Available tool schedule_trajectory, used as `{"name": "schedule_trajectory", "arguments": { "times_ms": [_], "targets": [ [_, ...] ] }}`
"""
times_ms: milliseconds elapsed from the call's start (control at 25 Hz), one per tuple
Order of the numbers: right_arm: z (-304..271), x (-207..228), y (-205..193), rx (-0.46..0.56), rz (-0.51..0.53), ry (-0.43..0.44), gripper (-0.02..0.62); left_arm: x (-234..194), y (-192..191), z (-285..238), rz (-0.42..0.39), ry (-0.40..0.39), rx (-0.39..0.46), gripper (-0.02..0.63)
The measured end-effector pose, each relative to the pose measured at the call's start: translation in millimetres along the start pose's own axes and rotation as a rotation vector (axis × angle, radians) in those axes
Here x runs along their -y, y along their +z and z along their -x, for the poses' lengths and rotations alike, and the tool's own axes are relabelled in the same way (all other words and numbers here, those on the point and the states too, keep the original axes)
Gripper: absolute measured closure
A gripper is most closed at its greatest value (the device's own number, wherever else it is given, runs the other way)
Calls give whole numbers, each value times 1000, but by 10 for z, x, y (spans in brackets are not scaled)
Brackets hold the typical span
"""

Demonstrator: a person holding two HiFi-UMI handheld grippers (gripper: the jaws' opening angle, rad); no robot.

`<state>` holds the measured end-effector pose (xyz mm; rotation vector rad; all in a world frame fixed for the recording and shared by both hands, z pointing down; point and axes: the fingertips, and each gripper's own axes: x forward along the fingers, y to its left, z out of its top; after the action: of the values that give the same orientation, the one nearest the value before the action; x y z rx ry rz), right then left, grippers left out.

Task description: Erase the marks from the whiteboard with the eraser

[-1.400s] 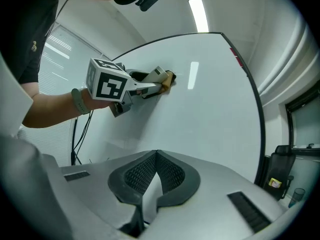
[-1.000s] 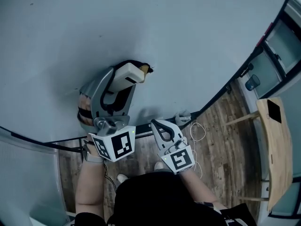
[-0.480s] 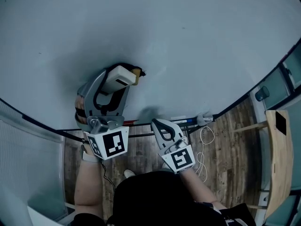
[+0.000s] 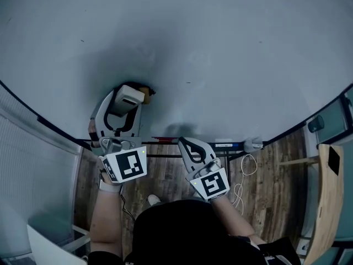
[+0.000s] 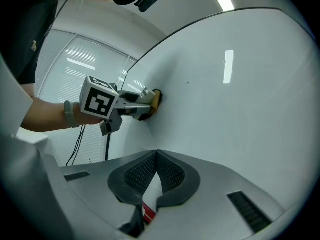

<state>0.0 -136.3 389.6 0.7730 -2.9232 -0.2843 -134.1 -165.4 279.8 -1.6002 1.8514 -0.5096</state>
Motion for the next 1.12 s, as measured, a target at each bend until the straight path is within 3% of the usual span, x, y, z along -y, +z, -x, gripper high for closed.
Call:
{"name": "schedule_trajectory", "arguments": {
  "times_ms": [160,240,520,800,1120],
  "targets": [
    [-78,-80,-5,-2,0,54,569,93,-371,152,-36,-11,-146,337],
    [-109,-118,-12,-4,-1,80,569,156,-566,267,-18,-24,-213,337],
    [-171,-265,-84,-25,4,171,569,499,-1071,790,168,-41,-349,337],
    [-168,-399,-259,-62,-18,254,569,770,-1208,1197,356,-28,-423,337],
    [-164,-540,-417,-104,-72,317,569,893,-1366,1599,540,68,-478,339]
  ]
}}
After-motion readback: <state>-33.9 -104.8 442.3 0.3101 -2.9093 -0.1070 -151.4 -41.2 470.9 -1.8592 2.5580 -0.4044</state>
